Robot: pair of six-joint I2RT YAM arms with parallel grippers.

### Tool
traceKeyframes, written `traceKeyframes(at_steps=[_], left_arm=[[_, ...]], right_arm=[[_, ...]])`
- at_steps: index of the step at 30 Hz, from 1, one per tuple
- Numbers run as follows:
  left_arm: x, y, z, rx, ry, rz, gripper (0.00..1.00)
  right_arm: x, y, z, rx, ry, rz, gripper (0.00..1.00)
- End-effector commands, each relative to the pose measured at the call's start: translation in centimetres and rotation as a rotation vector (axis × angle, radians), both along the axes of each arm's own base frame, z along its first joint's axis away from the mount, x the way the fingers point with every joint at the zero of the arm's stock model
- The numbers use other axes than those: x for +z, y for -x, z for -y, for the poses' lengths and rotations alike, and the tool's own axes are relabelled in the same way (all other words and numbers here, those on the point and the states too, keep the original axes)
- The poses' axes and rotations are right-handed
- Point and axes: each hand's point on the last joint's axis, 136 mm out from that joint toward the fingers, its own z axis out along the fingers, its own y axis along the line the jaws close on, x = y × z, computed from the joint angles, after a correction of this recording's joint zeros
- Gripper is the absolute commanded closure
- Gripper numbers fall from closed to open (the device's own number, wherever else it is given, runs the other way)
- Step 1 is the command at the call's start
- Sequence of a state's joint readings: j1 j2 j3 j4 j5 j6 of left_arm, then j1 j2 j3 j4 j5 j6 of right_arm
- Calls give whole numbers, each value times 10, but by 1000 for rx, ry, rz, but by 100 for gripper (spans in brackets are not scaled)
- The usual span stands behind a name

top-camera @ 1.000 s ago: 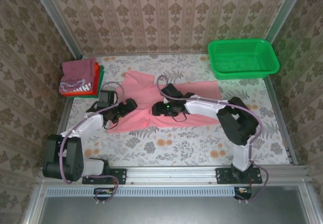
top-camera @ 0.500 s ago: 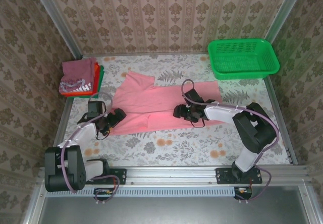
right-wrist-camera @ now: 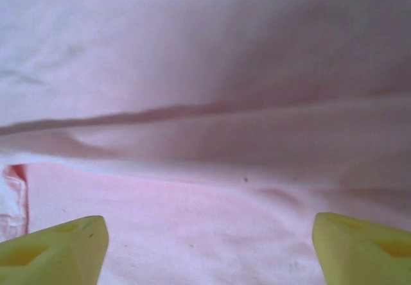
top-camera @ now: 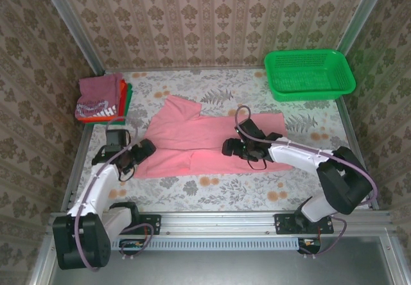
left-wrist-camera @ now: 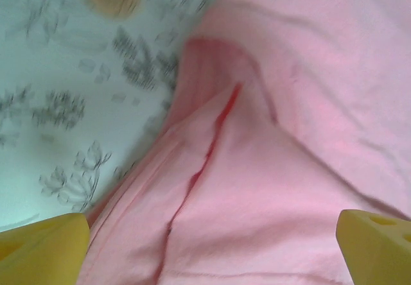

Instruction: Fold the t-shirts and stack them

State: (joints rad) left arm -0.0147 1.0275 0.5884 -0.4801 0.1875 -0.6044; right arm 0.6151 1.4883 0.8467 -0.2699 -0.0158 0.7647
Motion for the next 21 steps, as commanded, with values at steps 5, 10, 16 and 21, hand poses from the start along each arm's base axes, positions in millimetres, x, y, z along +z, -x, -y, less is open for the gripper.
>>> traceKeyframes(at_steps=[5,10,16,21], left_arm=[[58,-100,-2,-253,-252,221,0],[73,-156,8,-459,-344,308,0],[57,-184,52,-923,-399,330,0],[34,-212,61,-1051,-357,254,22]], right_arm=[[57,-43,16,4,29,245,5],[70,-43,17,49,18,320,2],[68,-46,37,-12,18,347,0],[63,-44,40,-13,23,335,1]])
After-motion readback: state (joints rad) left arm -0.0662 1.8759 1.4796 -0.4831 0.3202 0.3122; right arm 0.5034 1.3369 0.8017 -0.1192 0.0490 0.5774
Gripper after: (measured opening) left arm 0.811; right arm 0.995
